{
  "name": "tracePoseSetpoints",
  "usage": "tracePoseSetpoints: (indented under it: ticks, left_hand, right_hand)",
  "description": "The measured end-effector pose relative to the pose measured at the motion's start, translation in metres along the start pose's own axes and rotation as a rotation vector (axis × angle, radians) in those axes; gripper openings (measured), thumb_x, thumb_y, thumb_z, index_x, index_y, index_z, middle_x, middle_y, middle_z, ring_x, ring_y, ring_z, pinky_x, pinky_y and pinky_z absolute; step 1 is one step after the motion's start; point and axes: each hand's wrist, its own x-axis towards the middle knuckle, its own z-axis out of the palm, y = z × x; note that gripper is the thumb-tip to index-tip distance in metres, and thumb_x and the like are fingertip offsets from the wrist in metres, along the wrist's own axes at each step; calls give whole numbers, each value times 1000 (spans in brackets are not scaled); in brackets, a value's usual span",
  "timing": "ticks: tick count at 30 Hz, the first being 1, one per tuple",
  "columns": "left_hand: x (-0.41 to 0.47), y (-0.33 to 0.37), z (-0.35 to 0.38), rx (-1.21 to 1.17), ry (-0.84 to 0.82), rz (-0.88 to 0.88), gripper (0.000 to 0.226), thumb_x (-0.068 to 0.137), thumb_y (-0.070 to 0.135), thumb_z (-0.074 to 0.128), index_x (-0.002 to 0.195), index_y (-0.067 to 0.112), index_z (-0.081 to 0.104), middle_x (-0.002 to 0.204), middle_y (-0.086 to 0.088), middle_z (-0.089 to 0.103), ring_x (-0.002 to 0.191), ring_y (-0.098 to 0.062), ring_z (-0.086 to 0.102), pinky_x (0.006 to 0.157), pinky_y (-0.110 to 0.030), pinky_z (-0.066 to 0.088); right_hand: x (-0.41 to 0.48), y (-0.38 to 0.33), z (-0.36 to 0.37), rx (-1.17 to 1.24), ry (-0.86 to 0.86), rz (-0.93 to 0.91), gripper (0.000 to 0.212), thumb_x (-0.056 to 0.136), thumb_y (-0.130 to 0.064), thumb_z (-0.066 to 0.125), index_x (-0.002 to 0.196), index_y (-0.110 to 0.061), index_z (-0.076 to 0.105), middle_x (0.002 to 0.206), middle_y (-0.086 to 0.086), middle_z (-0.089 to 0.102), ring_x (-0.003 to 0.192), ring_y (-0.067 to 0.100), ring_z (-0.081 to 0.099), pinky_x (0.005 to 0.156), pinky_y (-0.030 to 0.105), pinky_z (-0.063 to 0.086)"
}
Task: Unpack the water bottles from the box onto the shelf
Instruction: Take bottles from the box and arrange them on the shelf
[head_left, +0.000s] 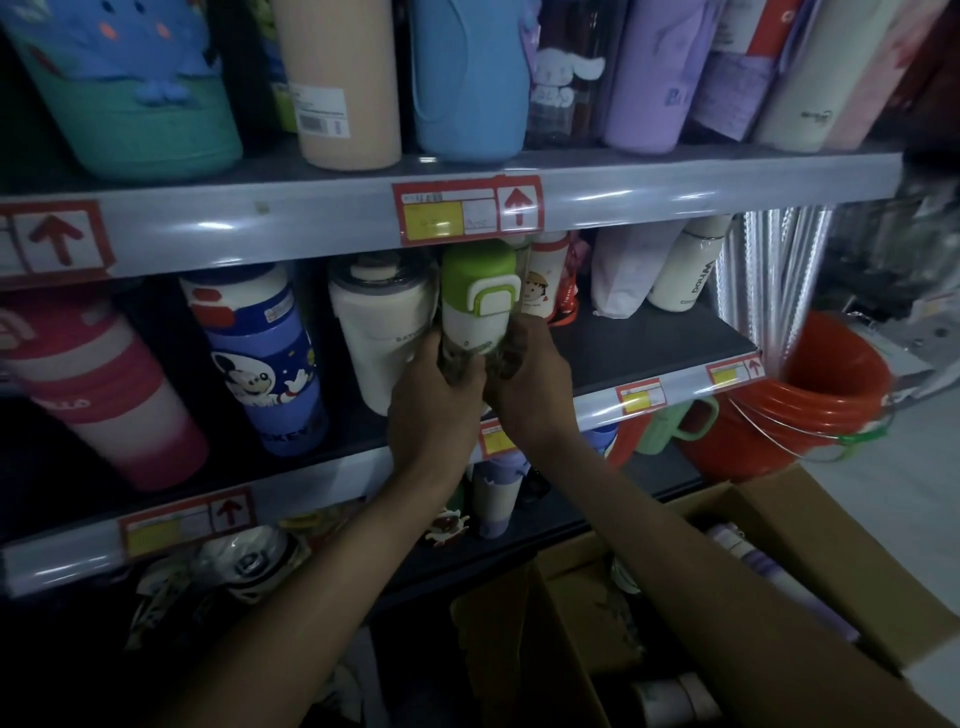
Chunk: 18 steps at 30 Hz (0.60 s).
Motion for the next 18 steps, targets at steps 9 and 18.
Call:
tracePoseSetpoints:
  ticks: [9, 18]
  left_hand:
    - [-2, -2, -6, 0, -82, -60, 40, 95, 33, 62, 134, 25, 60, 124, 2, 68, 113, -21, 64, 90, -34, 51]
    - [-20, -6, -34, 62, -184, -97, 46, 92, 35, 68, 136, 23, 59, 133, 0, 65, 117, -20, 63, 97, -38, 52]
  right_hand:
    - [0, 1, 1, 20, -3, 27, 48, 79, -17, 81, 119, -16, 54, 109, -2, 70, 101, 16, 65, 77, 27, 52]
    - [-17, 0, -32, -73, -54, 45, 66, 73, -16, 88, 131, -9, 55, 118, 8, 68, 109, 26, 64, 87, 42, 55]
